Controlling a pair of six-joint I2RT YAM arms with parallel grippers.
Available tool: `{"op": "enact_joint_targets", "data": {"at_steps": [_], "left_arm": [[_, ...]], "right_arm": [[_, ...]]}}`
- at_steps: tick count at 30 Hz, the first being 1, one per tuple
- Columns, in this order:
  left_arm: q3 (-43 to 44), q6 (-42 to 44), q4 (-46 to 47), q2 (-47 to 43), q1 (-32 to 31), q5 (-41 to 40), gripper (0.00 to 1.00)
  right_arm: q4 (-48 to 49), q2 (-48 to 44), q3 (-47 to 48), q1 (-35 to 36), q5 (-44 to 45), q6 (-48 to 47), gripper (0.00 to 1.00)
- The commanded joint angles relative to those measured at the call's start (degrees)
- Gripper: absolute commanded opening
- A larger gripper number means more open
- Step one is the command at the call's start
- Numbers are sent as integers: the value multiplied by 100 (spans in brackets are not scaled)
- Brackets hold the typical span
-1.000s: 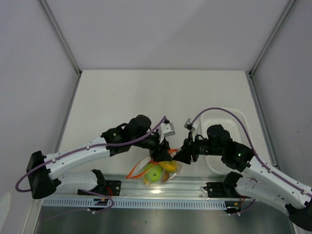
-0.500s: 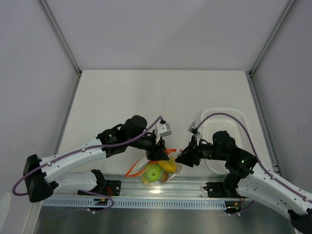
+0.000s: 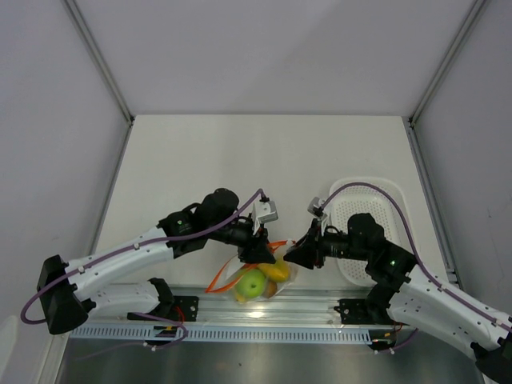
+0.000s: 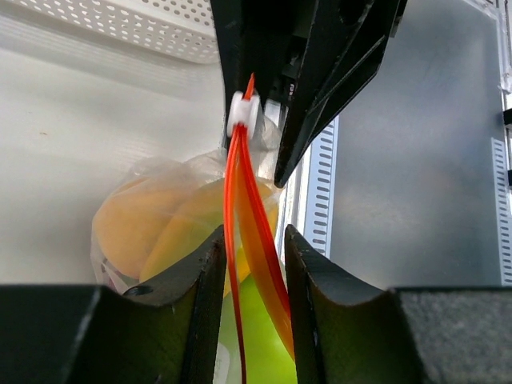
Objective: Place the food in the zip-top bag and seal the zipper
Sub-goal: Zip the zipper food storage bag at the center of the board.
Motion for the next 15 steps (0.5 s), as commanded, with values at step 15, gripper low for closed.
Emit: {"op": "enact_joint_targets", "data": {"at_steps": [15], "left_arm": [[-52,-127,252,-157,139,369,26]], "right_arm": [[420,-128,-149,-192,56,-122,36]]}}
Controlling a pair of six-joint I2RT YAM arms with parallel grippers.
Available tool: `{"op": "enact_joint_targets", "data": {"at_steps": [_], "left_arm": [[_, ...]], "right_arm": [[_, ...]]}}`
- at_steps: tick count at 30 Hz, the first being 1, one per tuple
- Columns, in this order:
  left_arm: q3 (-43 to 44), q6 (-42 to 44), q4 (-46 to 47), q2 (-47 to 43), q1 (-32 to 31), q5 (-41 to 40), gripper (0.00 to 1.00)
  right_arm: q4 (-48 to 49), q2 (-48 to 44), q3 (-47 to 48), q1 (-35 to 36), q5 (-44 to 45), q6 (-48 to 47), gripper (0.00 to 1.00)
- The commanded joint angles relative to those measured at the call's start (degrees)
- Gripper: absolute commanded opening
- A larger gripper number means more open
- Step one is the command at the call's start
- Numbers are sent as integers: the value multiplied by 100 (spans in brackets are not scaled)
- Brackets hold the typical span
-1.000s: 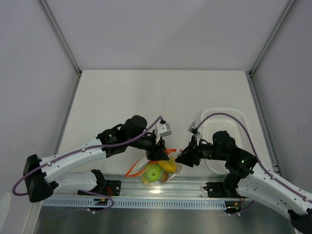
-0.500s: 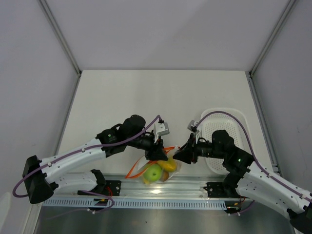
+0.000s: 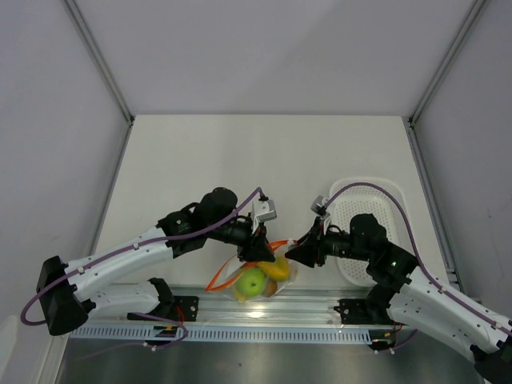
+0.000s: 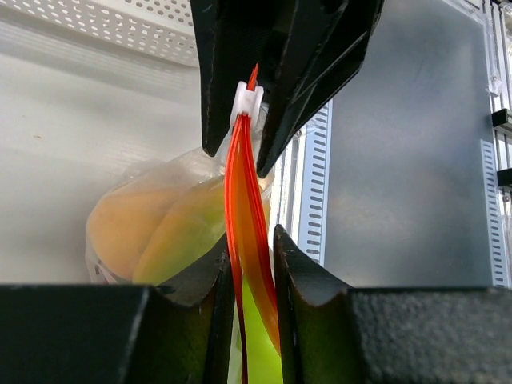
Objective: Place the food in the zip-top bag and seal the zipper
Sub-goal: Zip the zipper food storage bag at the center of the board.
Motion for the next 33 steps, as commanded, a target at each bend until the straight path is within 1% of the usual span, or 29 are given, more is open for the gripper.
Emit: {"op": "enact_joint_targets", "data": {"at_steps": [1,3,7,8,11,12,15,17,20,22,23,24,27,30,33], "left_arm": [[-1,-71,189,-129,54,187,26],[7,-71,189,-137,54,196,25],[-1,-79,215,-173,54,258,26],[-1,-79,215,-173,54,258,27],[-1,-88,215,-173,62,258,27],[-1,-97,215,-173,62,266,27],[-10,-106,241,-164,62,284,29],[-1,-114,250,-155,62,302,32],[8,-123,268,-155,62,328,38],[34,-115,277,-164,62,319,41],[25,-114,285,-173,62,319,42],[51,-123,294,-164,71,319,42],[182,-132,303,-164,71,284,45],[280,-184,460,-269,71,135,46],[333,-185,767,-348,71,12,43]], "right_arm": [[421,-8,-121,-53,-68,-69,34],[500,36,-148,-96,-138,-52,30],[658,71,-174,-141,-218,-17,27],[658,71,-183,-149,-209,-16,27],[667,27,-165,-167,-209,-25,33],[658,1,-157,-176,-218,-51,33],[641,27,-139,-211,-253,-69,34],[658,45,-139,-237,-297,-78,34],[693,71,-139,-272,-349,-78,31],[702,71,-139,-281,-393,-69,28],[711,88,-130,-290,-411,-69,23],[702,97,-130,-299,-437,-78,14],[702,141,-104,-316,-499,-60,0],[912,167,-104,-325,-552,-8,0],[975,220,-95,-325,-622,115,0]]}}
